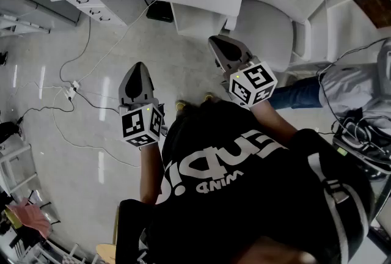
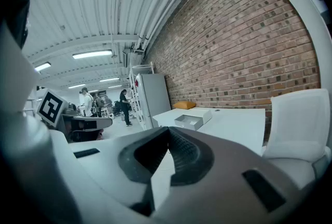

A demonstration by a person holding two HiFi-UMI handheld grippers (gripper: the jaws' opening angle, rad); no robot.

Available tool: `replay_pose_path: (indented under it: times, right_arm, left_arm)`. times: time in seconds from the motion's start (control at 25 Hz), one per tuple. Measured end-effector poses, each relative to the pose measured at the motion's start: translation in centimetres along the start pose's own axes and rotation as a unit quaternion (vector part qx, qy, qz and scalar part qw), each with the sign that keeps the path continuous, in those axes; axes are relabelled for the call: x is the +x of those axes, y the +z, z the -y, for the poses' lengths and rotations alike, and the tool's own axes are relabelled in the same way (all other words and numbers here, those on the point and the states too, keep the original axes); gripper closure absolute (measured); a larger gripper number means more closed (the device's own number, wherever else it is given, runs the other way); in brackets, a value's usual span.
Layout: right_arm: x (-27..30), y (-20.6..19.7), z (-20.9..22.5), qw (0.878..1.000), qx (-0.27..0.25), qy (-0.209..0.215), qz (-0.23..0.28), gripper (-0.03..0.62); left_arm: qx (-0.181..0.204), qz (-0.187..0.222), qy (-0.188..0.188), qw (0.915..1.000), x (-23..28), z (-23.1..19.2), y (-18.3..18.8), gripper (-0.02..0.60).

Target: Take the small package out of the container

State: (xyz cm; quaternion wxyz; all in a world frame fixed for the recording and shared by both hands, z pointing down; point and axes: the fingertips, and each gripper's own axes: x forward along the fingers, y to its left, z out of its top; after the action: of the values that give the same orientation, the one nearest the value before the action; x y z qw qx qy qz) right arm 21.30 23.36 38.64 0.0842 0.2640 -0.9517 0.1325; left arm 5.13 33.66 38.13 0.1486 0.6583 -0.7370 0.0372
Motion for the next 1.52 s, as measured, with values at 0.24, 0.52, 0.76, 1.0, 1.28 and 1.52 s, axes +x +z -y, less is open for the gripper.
replay_pose_path:
  times: [0.24, 0.52, 0.76, 1.0, 1.28, 1.52]
  right_arm:
    - [0.4, -0.5, -0.3, 1.000, -0.002, -0.001, 0.000, 0.594]
    - [1.0, -0.9, -1.2, 1.000, 0.001, 0.002, -0.001, 0.594]
    - [2.5, -1.5, -2.3, 1.000, -0.001, -0.010, -0.004, 0.594]
    - [3.5, -2.2, -3.4, 1.000, -0.006, -0.030, 0.002, 0.594]
    - [4.7, -1.8, -2.6, 0.999, -0.005, -0.048, 0.007, 0.594]
    - [6.9, -1.4, -1.0, 0.999, -0.005, -0.047, 0.011, 0.594]
  left_arm:
    - [0.004, -0.003, -0.003, 1.0000, 0.2, -0.4, -0.4, 0.574]
    - [0.002, -0.010, -0.016, 0.9998, 0.4, -1.2, -0.7, 0.574]
    - [0.003, -0.010, -0.023, 0.9997, 0.9, -3.6, -0.8, 0.574]
    - [0.009, -0.002, -0.038, 0.9993, 1.3, -5.7, -1.0, 0.574]
    - [0.007, -0.007, -0.051, 0.9986, 3.0, -6.7, -0.9, 0.574]
    - [0.002, -0.010, -0.052, 0.9986, 5.1, -6.9, -0.5, 0.574]
